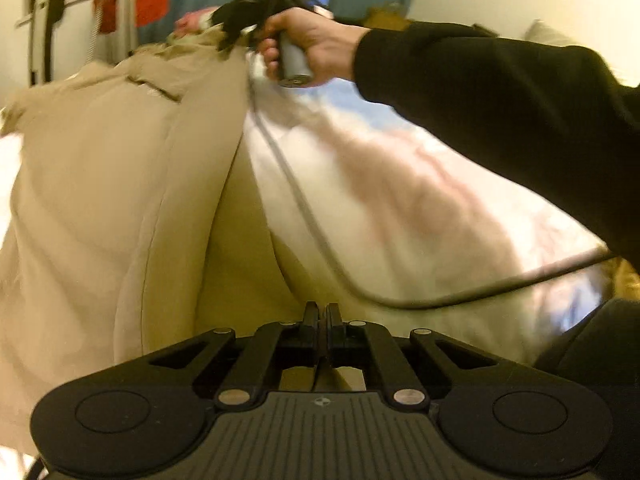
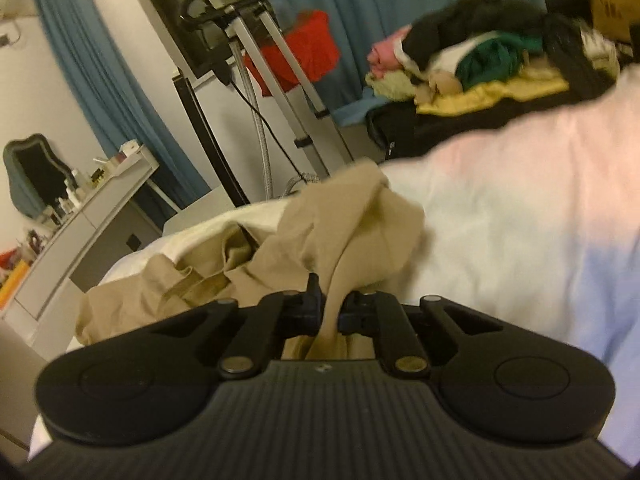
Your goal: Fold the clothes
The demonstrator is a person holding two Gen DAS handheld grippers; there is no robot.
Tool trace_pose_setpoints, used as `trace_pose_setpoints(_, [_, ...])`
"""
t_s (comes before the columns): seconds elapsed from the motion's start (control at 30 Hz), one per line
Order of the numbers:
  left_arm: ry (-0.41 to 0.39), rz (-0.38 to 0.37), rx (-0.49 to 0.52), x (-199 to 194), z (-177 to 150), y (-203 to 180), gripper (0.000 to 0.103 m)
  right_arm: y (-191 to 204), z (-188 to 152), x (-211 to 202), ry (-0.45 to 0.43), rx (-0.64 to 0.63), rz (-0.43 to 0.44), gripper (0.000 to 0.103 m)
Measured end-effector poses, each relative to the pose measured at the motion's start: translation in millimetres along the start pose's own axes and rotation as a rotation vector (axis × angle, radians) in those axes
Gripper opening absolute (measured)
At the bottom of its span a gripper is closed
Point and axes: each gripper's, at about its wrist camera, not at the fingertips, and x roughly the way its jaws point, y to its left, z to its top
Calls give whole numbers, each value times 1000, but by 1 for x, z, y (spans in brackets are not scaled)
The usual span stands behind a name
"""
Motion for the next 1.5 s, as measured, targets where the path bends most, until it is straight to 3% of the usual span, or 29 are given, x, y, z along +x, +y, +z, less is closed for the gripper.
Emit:
trace_pose_setpoints(0.1, [-6, -66, -16, 6, 13, -16, 3, 2, 21, -10, -10, -55, -34, 9])
trace_pose_setpoints(0.2, [-10, -76, -30, 24, 20, -30, 3, -4, 37, -8, 5, -111, -86, 9])
trace_pose_setpoints(0.4, [21, -52, -66, 55, 28, -38, 10, -32, 23, 15, 9, -133, -81, 11])
trace_pose_setpoints(0.43, [24, -41, -60, 56, 30, -40, 18, -32, 21, 15, 9, -139, -77, 12])
trace_pose_setpoints(0.53, [16, 6, -39, 43, 30, -43, 61, -31, 13, 14, 10, -156, -68, 18])
trace_pose_setpoints(0.57, [10, 21, -42, 38, 32, -43, 70, -31, 11, 13, 10, -162, -64, 29])
trace_pose_setpoints(0.6, [7, 31, -46, 33, 33, -43, 72, -28, 11, 8, 13, -165, -54, 37])
trace_pose_setpoints(0.63, [3, 40, -51, 29, 35, -43, 74, -26, 12, 2, 14, -167, -46, 54])
trace_pose_setpoints(0.67, [0, 49, -56, 24, 37, -43, 74, -24, 12, -6, 6, -165, -42, 62])
trace_pose_setpoints(1.07, [-164, 184, -16, -96, 15, -57, 85, 30, 0, -156, -128, -200, -81, 64])
trace_pose_setpoints(1.17, [-189, 209, -4, -124, -1, -59, 87, 45, -8, -194, -168, -217, -102, 69])
trace_pose_setpoints(1.33, [-191, 261, 1, -159, -31, -61, 88, 66, 0, -253, -240, -201, -137, 70])
trace_pose_setpoints(1.5, [-166, 296, -31, -162, -52, -57, 88, 88, 30, -316, -347, -161, -138, 70])
